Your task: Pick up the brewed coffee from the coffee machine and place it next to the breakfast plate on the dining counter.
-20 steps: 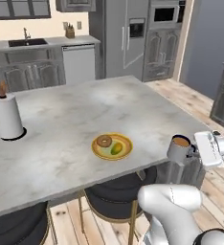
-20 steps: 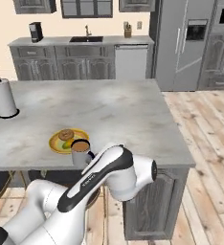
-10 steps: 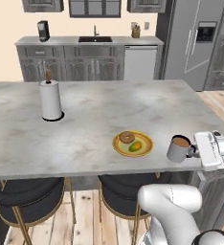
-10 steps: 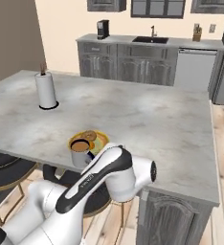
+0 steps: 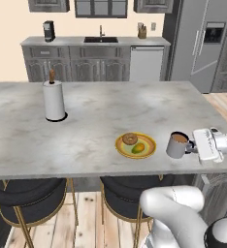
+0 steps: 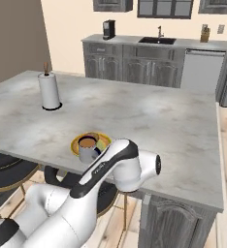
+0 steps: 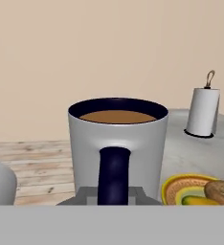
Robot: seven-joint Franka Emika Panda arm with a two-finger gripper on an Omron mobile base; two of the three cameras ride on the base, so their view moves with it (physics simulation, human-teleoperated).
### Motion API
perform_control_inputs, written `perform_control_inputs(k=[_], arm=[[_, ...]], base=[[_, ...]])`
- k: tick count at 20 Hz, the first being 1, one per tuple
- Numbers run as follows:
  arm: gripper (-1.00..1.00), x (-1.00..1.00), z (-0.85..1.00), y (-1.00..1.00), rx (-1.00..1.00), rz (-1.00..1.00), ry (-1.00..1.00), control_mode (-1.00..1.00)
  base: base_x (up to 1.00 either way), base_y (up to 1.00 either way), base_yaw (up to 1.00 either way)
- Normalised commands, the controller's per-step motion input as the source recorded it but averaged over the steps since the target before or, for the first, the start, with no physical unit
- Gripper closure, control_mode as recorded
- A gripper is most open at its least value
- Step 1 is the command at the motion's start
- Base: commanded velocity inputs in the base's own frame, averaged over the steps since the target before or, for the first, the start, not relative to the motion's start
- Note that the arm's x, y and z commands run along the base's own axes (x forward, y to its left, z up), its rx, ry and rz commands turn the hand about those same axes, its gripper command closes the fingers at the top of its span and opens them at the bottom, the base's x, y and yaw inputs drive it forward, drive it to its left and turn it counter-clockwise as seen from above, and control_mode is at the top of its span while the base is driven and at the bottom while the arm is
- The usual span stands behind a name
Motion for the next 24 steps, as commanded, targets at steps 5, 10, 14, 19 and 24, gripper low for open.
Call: perform_control_inputs(k=[5, 10, 14, 19, 24], arm=[[1.00, 0.54, 0.00, -0.22, 0.00, -0.09, 0.04, -1.00], [1.00, 0.64, -0.05, -0.35, -0.01, -0.12, 0.06, -1.00], [1.00, 0.70, -0.15, -0.33, -0.01, -0.10, 0.05, -1.00], [1.00, 0.63, -0.16, -0.19, -0.01, -0.05, 0.02, -1.00], [1.00, 0.45, -0.20, -0.23, 0.00, -0.03, 0.00, -1.00]], base=[[0.00, 0.00, 0.00], [0.00, 0.00, 0.00], [0.00, 0.00, 0.00], [0.00, 0.00, 0.00], [0.00, 0.00, 0.00]])
